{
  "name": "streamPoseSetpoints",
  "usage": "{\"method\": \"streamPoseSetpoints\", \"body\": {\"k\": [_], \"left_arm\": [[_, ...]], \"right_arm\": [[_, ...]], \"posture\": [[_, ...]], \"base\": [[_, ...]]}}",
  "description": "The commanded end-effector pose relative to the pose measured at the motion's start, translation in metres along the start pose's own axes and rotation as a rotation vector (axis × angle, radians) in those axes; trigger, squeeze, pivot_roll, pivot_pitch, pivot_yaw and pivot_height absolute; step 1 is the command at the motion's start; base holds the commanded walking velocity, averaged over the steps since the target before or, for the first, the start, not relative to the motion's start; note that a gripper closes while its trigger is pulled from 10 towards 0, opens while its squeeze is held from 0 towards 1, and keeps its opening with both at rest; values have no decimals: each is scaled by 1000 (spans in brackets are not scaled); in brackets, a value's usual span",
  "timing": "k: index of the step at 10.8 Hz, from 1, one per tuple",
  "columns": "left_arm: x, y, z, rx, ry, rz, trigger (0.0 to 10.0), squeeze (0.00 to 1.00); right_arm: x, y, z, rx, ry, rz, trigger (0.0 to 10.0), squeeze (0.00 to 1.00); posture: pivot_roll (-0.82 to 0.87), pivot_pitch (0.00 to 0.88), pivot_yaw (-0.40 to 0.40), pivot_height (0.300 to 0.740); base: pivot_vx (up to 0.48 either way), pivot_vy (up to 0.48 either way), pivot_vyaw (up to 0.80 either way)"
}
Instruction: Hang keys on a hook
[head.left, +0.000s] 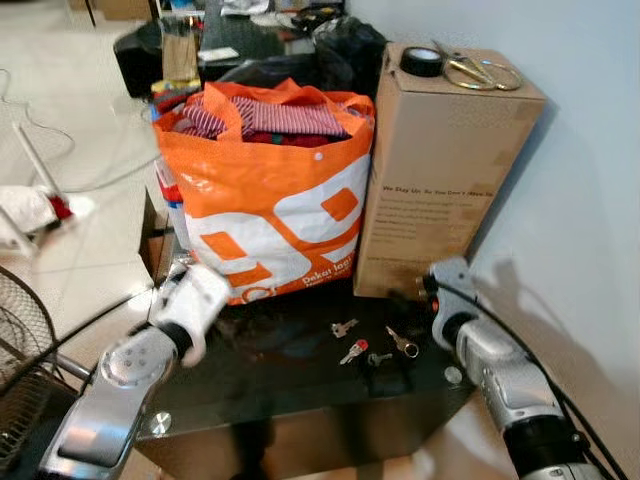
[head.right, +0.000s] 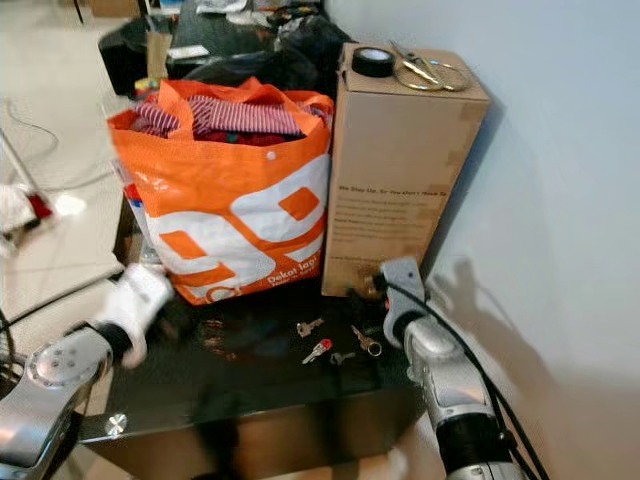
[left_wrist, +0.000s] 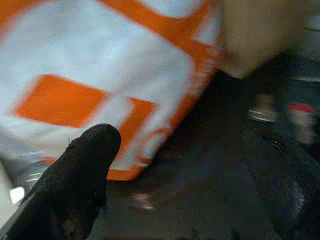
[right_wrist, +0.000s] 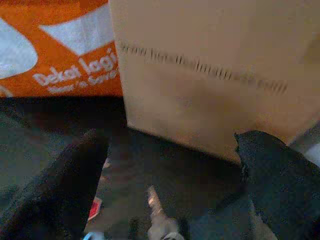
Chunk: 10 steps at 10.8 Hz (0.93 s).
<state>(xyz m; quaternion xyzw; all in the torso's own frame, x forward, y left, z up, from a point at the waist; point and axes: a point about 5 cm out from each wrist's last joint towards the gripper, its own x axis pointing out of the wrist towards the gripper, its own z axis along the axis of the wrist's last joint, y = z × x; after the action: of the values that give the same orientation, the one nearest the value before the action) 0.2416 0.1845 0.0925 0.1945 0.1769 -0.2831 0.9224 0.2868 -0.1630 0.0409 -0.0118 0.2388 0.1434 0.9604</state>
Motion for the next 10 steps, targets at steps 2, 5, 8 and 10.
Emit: {"method": "streamPoseSetpoints", "body": {"k": [2,5,8,10], "left_arm": [[-3,-20,-6,22,13,-169,10000,1000],[-1,-33,-9,-40,19,-252,10000,1000],[1,-35,-9,-98,6,-268,10000,451],[8,-26,-9,-152,2,-232,10000,333]], "right_arm": [[0,-5,-17,-13,92,-27,10000,0],[3,-11,-37,-13,172,-19,10000,0],[6,-12,-38,23,183,-26,10000,0],[9,-8,-44,47,201,-23,10000,0]], "posture": [[12,0,12,740],[21,0,-1,740],[3,0,-21,740],[15,0,-44,740]], "base": [[0,0,0],[0,0,0],[0,0,0],[0,0,0]]}}
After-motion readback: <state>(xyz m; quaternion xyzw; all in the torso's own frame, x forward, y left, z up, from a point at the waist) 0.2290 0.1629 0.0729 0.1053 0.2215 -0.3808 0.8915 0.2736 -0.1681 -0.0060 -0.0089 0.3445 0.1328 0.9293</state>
